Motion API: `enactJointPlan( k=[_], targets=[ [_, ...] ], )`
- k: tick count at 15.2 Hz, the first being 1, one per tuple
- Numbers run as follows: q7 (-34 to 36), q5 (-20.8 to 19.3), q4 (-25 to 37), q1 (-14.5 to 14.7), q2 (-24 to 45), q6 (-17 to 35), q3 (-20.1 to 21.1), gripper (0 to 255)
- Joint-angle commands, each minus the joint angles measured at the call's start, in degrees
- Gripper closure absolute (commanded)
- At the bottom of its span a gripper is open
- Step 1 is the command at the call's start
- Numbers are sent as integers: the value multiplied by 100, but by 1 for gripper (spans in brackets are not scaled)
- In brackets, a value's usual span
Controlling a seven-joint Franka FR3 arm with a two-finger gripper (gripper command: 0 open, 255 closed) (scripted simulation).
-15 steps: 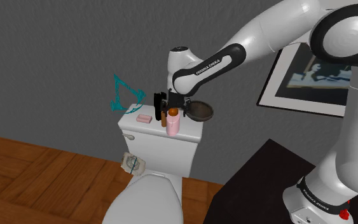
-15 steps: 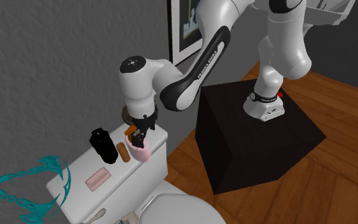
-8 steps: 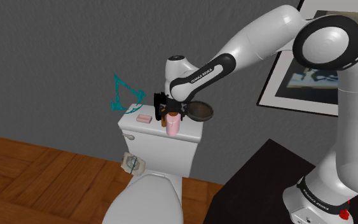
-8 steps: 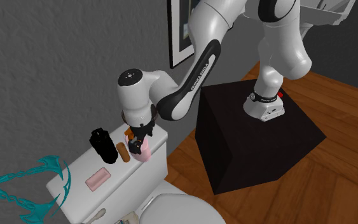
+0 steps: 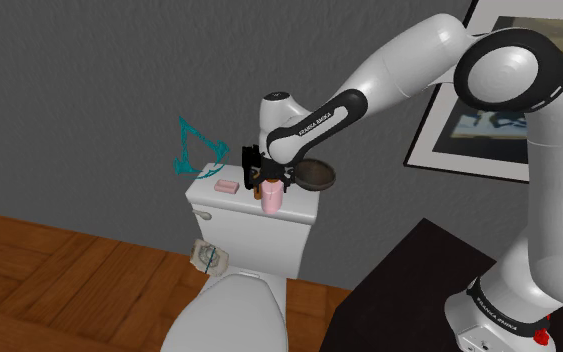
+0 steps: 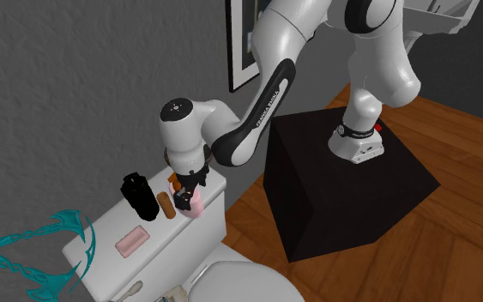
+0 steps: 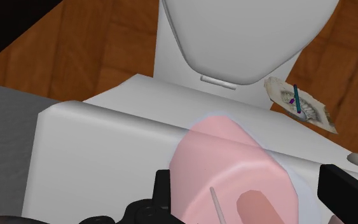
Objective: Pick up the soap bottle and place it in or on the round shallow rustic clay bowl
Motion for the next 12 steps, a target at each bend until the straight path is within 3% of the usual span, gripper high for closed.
enactJointPlan(
  k=[1,2,12],
  targets=[
    [0,0,0,0,0,0,0,0],
    [0,0,0,0,0,0,0,255],
    [-8,13,3,-7,-52,-54,10,255]
  ],
)
